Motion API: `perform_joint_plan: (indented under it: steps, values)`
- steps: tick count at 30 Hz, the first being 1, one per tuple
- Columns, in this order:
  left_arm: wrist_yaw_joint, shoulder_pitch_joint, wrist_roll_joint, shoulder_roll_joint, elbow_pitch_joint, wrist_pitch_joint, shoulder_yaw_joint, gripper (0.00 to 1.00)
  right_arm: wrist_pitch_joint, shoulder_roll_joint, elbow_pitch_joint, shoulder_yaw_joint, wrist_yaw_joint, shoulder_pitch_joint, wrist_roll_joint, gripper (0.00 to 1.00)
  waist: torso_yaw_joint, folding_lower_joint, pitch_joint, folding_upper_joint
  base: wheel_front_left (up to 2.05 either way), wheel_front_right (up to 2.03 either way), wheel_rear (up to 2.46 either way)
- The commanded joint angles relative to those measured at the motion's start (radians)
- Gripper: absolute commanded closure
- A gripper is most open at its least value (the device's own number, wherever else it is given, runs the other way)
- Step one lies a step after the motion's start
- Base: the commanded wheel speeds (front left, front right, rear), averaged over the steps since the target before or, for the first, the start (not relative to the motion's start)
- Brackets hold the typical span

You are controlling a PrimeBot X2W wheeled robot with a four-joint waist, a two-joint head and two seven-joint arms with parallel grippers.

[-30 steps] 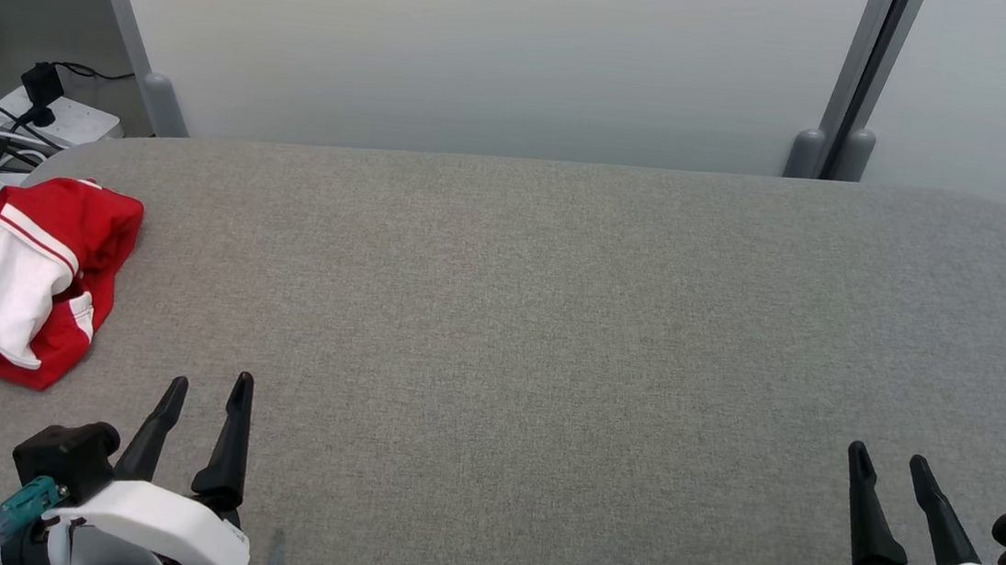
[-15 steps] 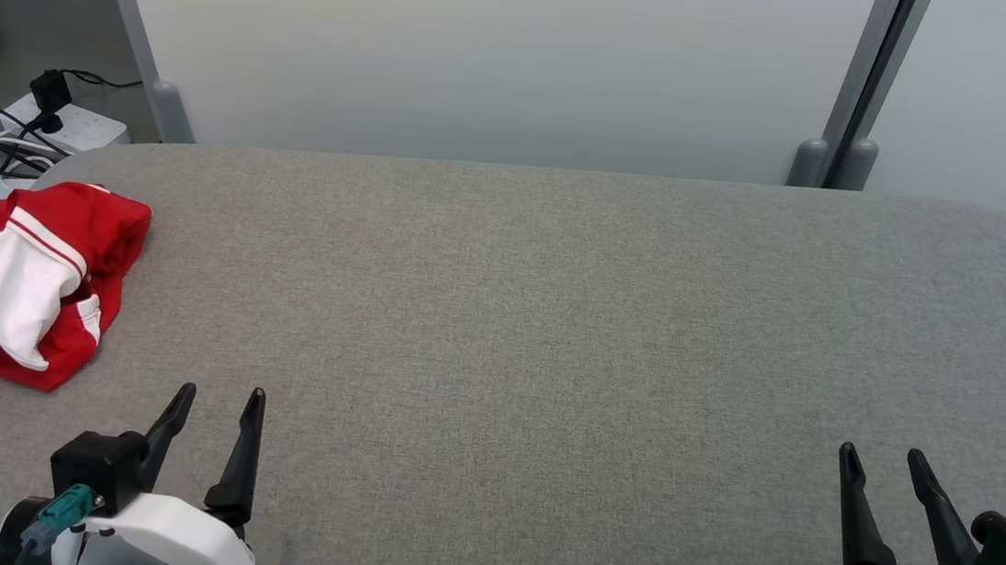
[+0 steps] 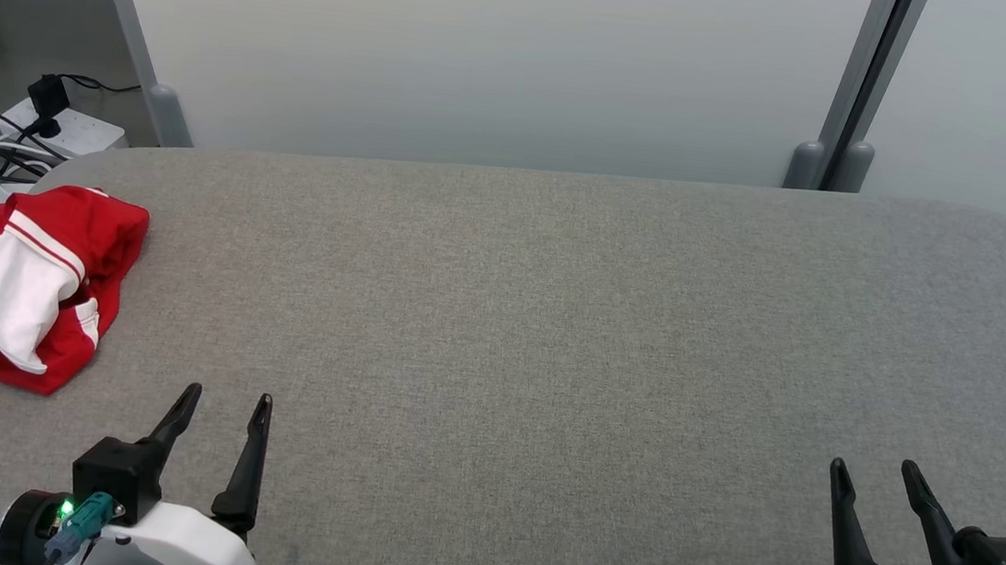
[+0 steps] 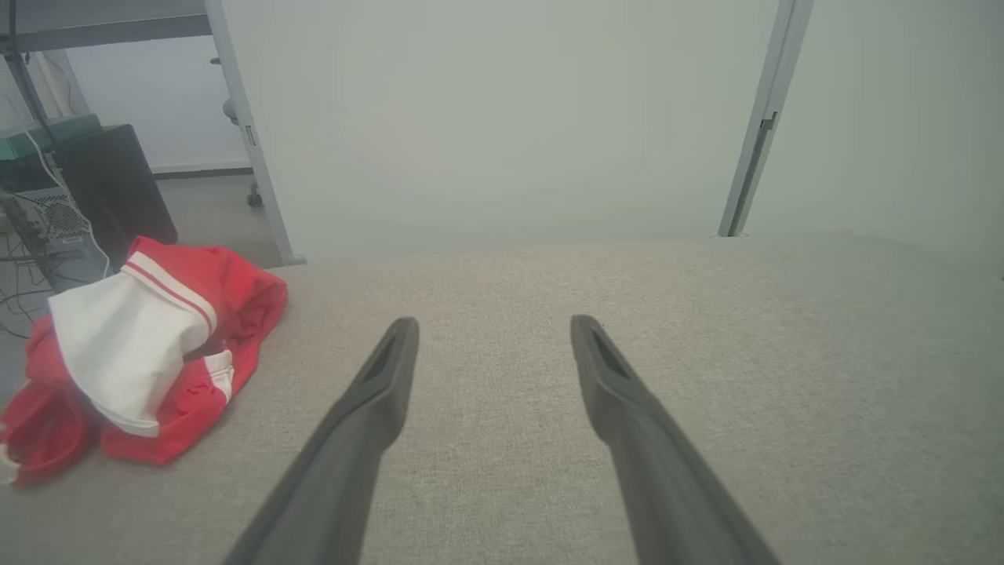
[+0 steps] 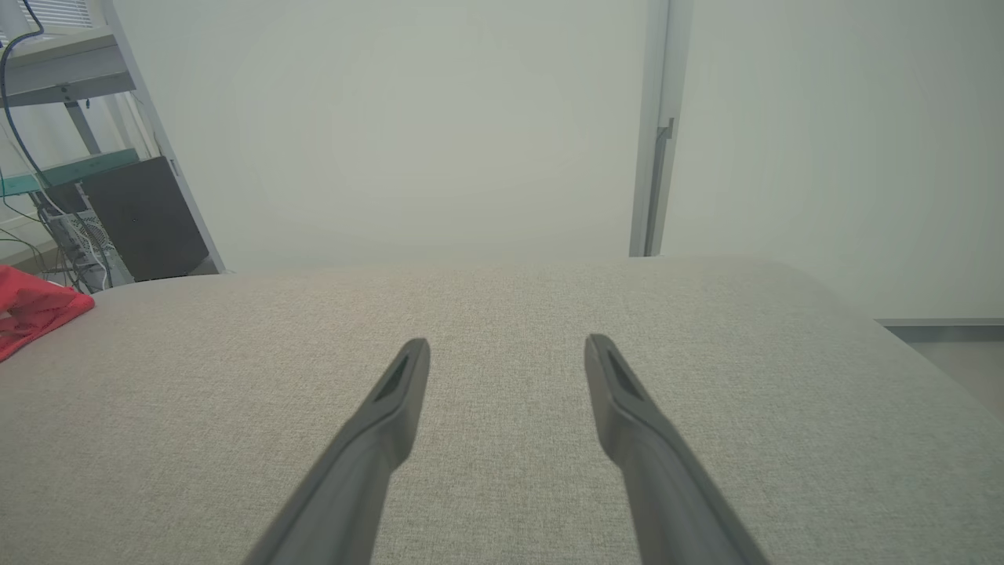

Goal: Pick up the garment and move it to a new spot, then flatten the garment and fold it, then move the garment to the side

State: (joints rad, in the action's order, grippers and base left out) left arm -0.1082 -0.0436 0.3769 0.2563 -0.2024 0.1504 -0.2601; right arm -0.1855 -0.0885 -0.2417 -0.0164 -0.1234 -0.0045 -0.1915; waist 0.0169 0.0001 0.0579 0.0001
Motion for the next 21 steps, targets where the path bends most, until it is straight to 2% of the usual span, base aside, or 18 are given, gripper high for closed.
perform_joint_plan:
  steps: [1, 11, 21]
  values:
    - [-0.011, -0.032, -0.025, 0.028, 0.024, 0.012, 0.029, 0.00, -0.017, -0.008, 0.023, -0.027, -0.007, -0.010, 0.032, 0.00, 0.000, -0.0001, 0.001, -0.0001, 0.00, 0.00, 0.00]
    - [-0.026, -0.017, -0.057, 0.034, 0.026, -0.003, 0.027, 0.00, -0.035, 0.000, 0.016, -0.025, -0.007, -0.001, 0.114, 0.00, -0.007, -0.0001, 0.007, -0.0001, 0.00, 0.00, 0.00]
    - [-0.029, -0.012, -0.023, 0.029, 0.015, -0.019, 0.036, 0.00, -0.034, 0.004, 0.006, -0.025, -0.007, -0.003, 0.099, 0.00, -0.015, -0.0001, 0.006, -0.0001, 0.00, 0.00, 0.00]
